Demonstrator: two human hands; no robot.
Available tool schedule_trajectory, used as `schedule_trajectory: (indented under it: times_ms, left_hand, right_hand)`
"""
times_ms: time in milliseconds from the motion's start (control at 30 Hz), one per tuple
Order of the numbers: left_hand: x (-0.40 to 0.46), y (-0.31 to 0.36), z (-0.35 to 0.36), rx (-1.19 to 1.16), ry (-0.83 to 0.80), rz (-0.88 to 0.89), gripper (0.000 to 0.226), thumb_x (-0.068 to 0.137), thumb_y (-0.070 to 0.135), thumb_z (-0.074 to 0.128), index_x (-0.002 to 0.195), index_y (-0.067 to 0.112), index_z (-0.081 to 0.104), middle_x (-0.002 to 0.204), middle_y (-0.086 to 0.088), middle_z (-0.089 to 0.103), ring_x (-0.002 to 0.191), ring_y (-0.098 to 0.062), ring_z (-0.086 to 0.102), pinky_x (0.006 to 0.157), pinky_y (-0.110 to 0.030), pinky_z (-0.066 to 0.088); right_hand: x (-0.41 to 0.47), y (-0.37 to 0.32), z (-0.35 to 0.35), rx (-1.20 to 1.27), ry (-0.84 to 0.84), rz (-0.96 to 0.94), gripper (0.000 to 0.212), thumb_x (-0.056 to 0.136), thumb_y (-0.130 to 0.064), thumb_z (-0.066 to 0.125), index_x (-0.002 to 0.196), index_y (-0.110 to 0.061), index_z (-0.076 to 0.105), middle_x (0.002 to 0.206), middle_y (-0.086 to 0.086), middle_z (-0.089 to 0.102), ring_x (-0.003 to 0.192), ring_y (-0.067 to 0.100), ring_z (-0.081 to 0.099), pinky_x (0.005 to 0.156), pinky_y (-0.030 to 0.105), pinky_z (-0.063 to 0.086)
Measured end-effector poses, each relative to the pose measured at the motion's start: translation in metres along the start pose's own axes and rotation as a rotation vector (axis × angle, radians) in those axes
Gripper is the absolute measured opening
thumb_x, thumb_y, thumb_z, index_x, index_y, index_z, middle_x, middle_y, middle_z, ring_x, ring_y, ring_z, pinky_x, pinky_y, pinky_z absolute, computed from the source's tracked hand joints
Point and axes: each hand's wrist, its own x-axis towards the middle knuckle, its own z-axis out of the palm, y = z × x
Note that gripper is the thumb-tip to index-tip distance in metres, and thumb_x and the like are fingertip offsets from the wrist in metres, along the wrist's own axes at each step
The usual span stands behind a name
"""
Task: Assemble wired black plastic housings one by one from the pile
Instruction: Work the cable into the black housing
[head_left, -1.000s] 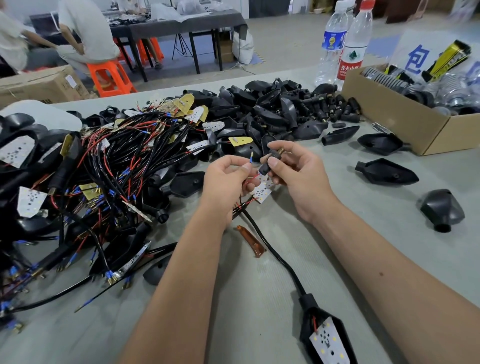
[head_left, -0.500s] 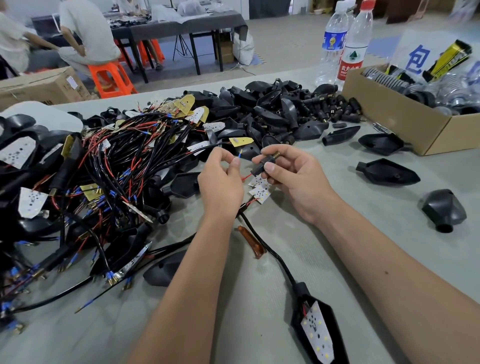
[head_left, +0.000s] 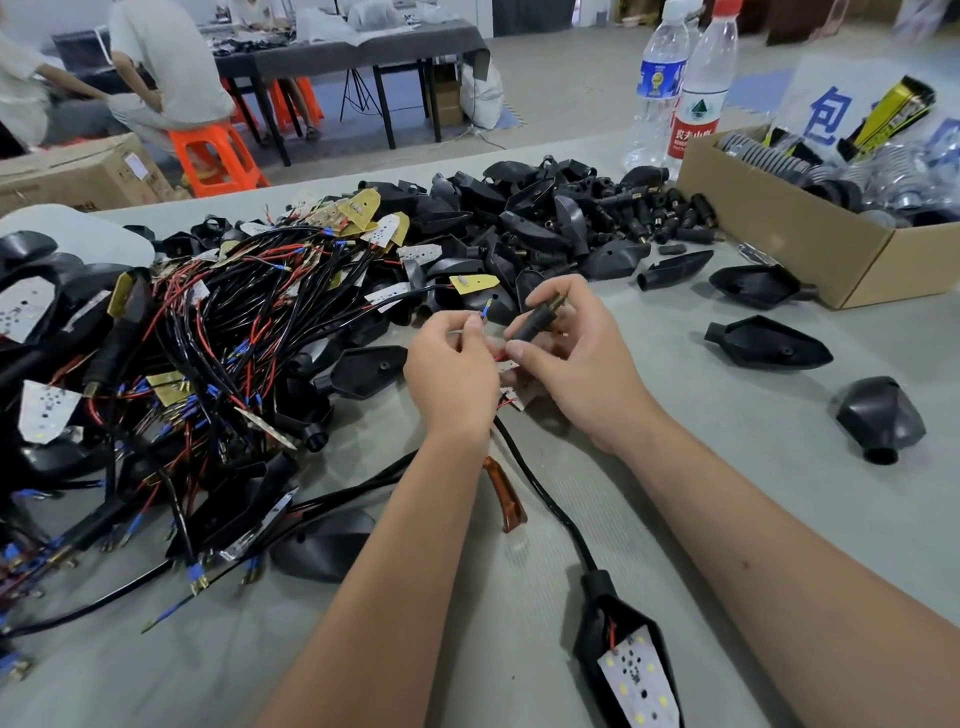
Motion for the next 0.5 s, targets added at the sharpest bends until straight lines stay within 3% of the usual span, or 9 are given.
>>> schedule_trajectory:
  times_ms: [133,233,333,400,500]
  left_hand:
    - [0.004,0.004,-0.006,0.103,-0.019,0.041,0.016,0.101,0.022,0.061,0.087,0.022,0.068,0.049,0.017,0.054,0.045,-0.002,0.046,0.056,-0.026,0.038]
    - [0.005,0.013,-0.013,-0.046,-0.153,-0.090,0.007,0.102,0.024,0.063,0.102,0.017,0.065,0.079,-0.002,0.070,0.059,-0.012,0.061,0.059,-0.030,0.052]
    - [0.006,0.020,-0.019,-0.076,-0.388,-0.254,0.030,0.098,0.038,0.069,0.114,0.014,0.060,0.089,-0.011,0.076,0.064,-0.018,0.071,0.061,-0.028,0.059]
    - [0.005,0.022,-0.020,-0.050,-0.485,-0.284,0.036,0.093,0.028,0.077,0.116,0.006,0.062,0.082,-0.008,0.076,0.061,-0.018,0.071,0.059,-0.026,0.059]
    - [0.002,0.023,-0.019,-0.107,-0.442,-0.293,0.030,0.086,0.005,0.081,0.109,-0.001,0.063,0.072,-0.006,0.075,0.057,-0.014,0.069,0.055,-0.022,0.056]
  right_hand:
    - [0.004,0.000,-0.006,0.304,0.183,0.094,0.036,0.094,0.017,0.057,0.115,-0.010,0.047,0.097,0.015,0.063,0.075,0.025,0.074,0.068,0.031,0.061]
    - [0.007,0.002,-0.009,0.368,0.281,0.094,0.037,0.094,0.018,0.056,0.116,-0.010,0.047,0.094,0.014,0.062,0.073,0.021,0.073,0.066,0.028,0.058]
    - [0.007,0.004,-0.008,0.251,0.329,0.044,0.038,0.092,0.016,0.059,0.116,-0.013,0.048,0.091,0.008,0.066,0.074,0.023,0.073,0.071,0.034,0.061]
    - [0.007,0.005,-0.008,0.172,0.343,0.017,0.040,0.091,0.014,0.060,0.114,-0.016,0.049,0.088,0.002,0.068,0.073,0.025,0.073,0.073,0.035,0.061]
    - [0.007,0.005,-0.008,0.152,0.358,0.022,0.041,0.090,0.012,0.063,0.116,-0.018,0.051,0.093,0.006,0.068,0.078,0.030,0.074,0.078,0.041,0.062]
